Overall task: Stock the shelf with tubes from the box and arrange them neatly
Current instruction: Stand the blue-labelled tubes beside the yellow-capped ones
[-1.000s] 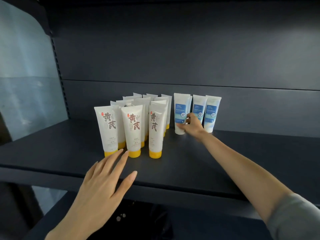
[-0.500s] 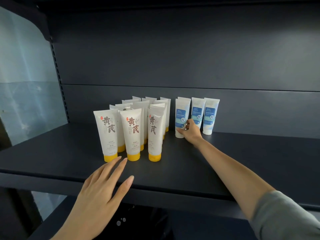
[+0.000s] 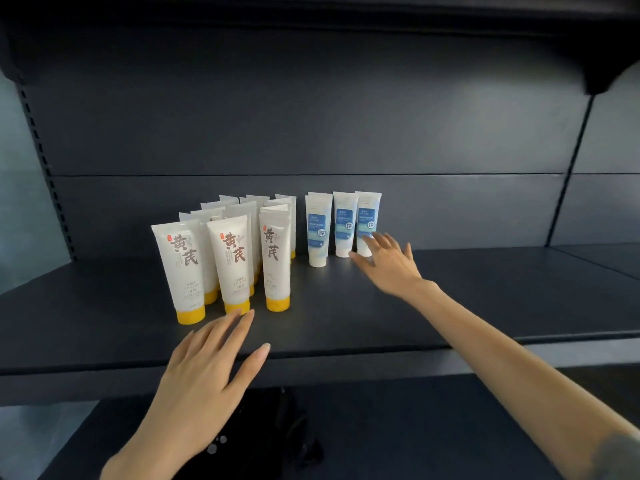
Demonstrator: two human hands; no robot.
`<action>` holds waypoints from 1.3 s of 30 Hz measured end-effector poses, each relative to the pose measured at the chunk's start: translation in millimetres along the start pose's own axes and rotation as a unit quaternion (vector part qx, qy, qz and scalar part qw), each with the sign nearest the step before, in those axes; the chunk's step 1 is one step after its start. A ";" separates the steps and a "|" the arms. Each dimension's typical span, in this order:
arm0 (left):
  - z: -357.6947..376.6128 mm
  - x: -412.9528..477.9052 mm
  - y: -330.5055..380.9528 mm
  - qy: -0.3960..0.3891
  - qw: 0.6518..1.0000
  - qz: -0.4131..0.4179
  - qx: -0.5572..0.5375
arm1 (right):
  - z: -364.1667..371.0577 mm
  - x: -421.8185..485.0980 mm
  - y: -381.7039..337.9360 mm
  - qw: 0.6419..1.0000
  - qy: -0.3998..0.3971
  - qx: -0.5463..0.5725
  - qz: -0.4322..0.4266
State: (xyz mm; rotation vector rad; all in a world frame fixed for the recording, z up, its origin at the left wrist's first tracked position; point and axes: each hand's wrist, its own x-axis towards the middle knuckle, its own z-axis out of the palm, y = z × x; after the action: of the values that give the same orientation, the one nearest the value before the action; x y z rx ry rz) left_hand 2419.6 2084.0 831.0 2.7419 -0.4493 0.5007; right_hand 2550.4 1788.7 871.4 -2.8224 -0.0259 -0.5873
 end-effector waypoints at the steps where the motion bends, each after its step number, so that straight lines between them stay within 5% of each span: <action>1: -0.4 0.3 0.9 0.000 1.000 0.006 0.000 | -6.2 -14.2 3.5 1.000 -0.007 -0.017 0.003; 20: 33.9 -14.6 72.2 -0.031 0.987 0.150 0.037 | -68.6 -291.4 91.4 0.964 0.010 -0.148 0.222; 30: 54.3 -45.6 178.9 -0.051 0.969 0.241 0.026 | -108.2 -399.0 168.1 0.934 0.013 -0.185 0.306; 39: 107.7 -92.1 274.9 -0.117 0.946 0.301 0.027 | -121.7 -522.5 229.7 0.903 -0.064 -0.160 0.393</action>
State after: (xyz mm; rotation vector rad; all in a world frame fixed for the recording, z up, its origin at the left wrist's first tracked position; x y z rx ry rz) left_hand 2270.4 1820.4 768.3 2.6896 -1.3712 0.3205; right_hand 2039.1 1554.0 716.3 -2.7998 1.2187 -0.2166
